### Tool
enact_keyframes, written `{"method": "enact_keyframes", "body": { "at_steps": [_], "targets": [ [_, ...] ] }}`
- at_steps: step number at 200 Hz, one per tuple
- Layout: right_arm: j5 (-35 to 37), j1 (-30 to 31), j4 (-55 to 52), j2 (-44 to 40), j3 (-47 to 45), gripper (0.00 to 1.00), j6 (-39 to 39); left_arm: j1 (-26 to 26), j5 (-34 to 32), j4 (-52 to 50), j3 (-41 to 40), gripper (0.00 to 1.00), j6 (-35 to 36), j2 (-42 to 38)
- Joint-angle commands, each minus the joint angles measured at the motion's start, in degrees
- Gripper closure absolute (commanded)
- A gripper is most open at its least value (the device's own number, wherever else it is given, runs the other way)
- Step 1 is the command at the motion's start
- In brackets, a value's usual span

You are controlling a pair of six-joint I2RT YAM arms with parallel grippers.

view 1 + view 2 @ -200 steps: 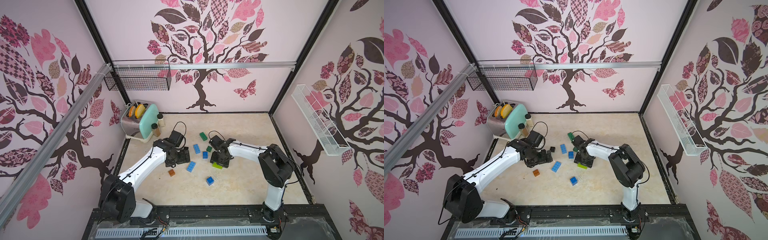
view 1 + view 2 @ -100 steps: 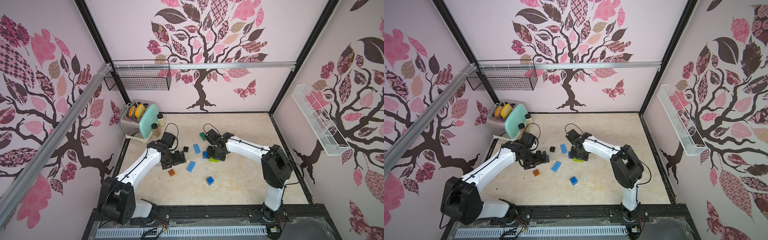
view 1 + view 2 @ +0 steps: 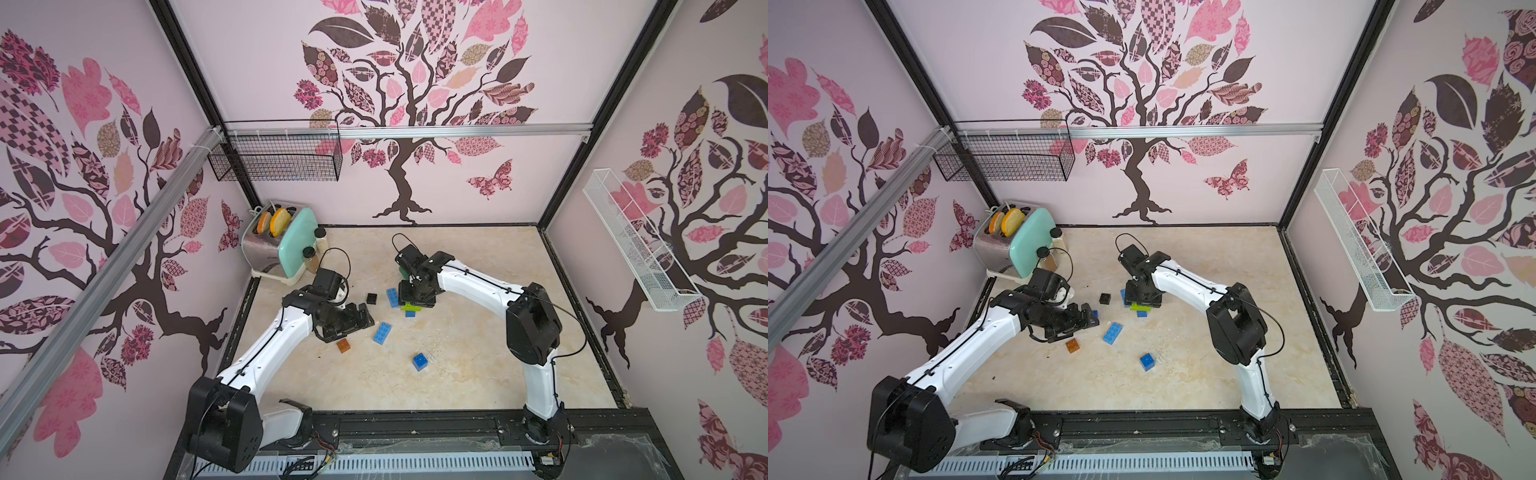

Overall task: Assemble the letter f with lego
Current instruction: Assemble the lego brick with the lego brick.

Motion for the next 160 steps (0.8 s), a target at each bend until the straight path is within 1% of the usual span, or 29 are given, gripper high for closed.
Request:
{"method": "enact_keyframes", "body": {
  "at_steps": [1,57,126,160],
  "targets": [
    [-0.12,0.44,-1.53,0.45,2.36,0.42,-1.63,0.35,1.49,2.15,-0.86,0.04,0.21,-2.57],
    [1.89,0.38,-2.08,1.76,3.04,0.4,-3.54,0.66,-0.03,1.38,-1.99,0.04,1.01,-3.06],
    [3.21,0.37,-2.76,4.83,6.54,0.4,-4.14,0.7,-0.75,1.18,-2.62,0.04,1.26,-2.62],
    [3.8,0.37,-3.03,5.28,6.83,0.4,-3.96,0.75,-1.11,1.38,-2.93,0.04,1.26,-2.73]
  ]
}}
